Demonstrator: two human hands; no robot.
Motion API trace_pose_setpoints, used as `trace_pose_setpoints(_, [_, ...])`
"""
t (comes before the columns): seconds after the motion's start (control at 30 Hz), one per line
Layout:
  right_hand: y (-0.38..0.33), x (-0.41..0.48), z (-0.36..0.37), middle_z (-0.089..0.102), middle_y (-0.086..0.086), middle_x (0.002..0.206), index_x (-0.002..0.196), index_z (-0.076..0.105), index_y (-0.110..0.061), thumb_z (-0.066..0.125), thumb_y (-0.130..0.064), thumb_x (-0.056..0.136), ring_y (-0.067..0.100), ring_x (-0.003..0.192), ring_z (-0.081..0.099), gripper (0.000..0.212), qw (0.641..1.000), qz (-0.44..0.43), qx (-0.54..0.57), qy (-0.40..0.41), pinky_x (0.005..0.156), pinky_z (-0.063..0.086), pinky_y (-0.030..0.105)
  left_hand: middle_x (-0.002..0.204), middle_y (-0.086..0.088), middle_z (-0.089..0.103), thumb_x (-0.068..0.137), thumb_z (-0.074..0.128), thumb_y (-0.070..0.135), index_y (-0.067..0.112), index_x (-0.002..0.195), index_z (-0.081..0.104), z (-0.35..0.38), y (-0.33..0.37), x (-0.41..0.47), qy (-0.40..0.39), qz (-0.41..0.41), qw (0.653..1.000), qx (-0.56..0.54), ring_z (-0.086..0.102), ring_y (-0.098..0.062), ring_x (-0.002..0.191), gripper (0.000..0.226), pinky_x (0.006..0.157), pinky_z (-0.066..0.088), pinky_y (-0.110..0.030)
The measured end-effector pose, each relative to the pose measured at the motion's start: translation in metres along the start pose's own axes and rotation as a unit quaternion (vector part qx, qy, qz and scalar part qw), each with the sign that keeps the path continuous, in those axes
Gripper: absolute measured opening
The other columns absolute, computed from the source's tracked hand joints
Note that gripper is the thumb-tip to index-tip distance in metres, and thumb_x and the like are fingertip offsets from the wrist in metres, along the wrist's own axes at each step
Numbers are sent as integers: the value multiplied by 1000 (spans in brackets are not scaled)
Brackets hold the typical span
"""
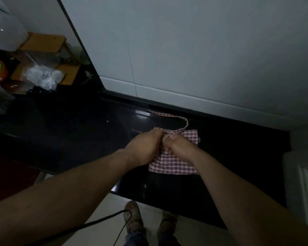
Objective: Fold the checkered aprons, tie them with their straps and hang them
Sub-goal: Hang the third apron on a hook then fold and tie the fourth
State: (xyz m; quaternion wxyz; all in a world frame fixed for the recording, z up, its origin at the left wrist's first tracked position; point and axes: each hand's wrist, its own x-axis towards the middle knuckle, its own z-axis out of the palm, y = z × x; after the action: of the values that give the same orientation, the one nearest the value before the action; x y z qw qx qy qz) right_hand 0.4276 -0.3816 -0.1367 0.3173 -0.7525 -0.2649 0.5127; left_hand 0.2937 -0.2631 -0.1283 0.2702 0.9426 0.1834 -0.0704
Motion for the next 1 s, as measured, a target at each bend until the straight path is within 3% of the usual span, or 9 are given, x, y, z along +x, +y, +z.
trace_pose_setpoints(0.13, [2,3,-3,69,0,72,86,72,-13,67,-30,101,12,69,63,23,999,-23,24,26,71,52,31,97,-6,68,104,46,31,21,94,51,-1,4,0,-16,-108,993,-41,66,-27,83,16,72,50,-37])
trace_pose_setpoints(0.23, [4,6,-4,73,4,80,93,73,-11,67,-26,101,14,73,66,18,999,-19,29,21,72,54,31,78,4,70,100,55,31,19,79,66,-4,11,5,-44,-181,967,-173,65,-11,68,27,64,47,-28])
trace_pose_setpoints(0.3, [6,9,-6,74,6,84,96,74,-10,63,-18,103,16,76,67,16,999,-15,52,4,75,54,32,71,2,74,97,61,25,16,75,74,-5,12,8,-61,-200,948,-238,71,-12,68,27,66,55,-29])
trace_pose_setpoints(0.43, [12,7,-13,79,4,101,106,75,-10,68,-10,98,20,98,74,11,990,-30,134,-16,91,57,31,84,3,76,90,74,27,18,85,76,1,2,16,-68,-151,970,-177,72,-14,81,11,82,61,-37])
trace_pose_setpoints(0.6, [15,4,-13,79,0,93,98,74,-15,71,-6,95,14,88,74,10,989,-49,139,-10,83,56,27,88,6,70,89,78,28,20,92,64,9,1,10,-5,-107,976,-189,68,-13,81,16,76,58,-36])
trace_pose_setpoints(0.7, [17,4,-11,78,-1,92,98,75,-16,74,-8,93,12,86,72,10,990,-53,132,3,80,55,28,87,7,71,92,74,32,24,92,65,10,0,10,-27,-103,981,-163,68,-11,81,12,76,58,-37])
trace_pose_setpoints(0.8, [17,-1,-8,77,2,93,100,77,-12,73,-7,94,12,81,69,9,986,-69,148,32,75,55,24,88,6,70,95,64,35,29,91,56,12,6,8,9,-104,986,-130,68,-19,82,11,74,56,-38])
trace_pose_setpoints(0.9, [22,-9,-1,80,-1,99,99,78,-15,71,-8,96,10,94,74,11,980,-96,158,73,86,57,23,96,-1,72,100,51,36,31,112,45,22,14,7,51,-81,995,-41,68,-29,83,15,69,49,-37])
trace_pose_setpoints(1.0, [31,-17,8,80,2,100,100,77,-11,69,-6,96,15,99,75,10,973,-100,184,102,90,57,27,101,-3,72,100,49,28,35,108,42,28,20,8,39,-35,999,-9,68,-32,86,12,68,41,-34])
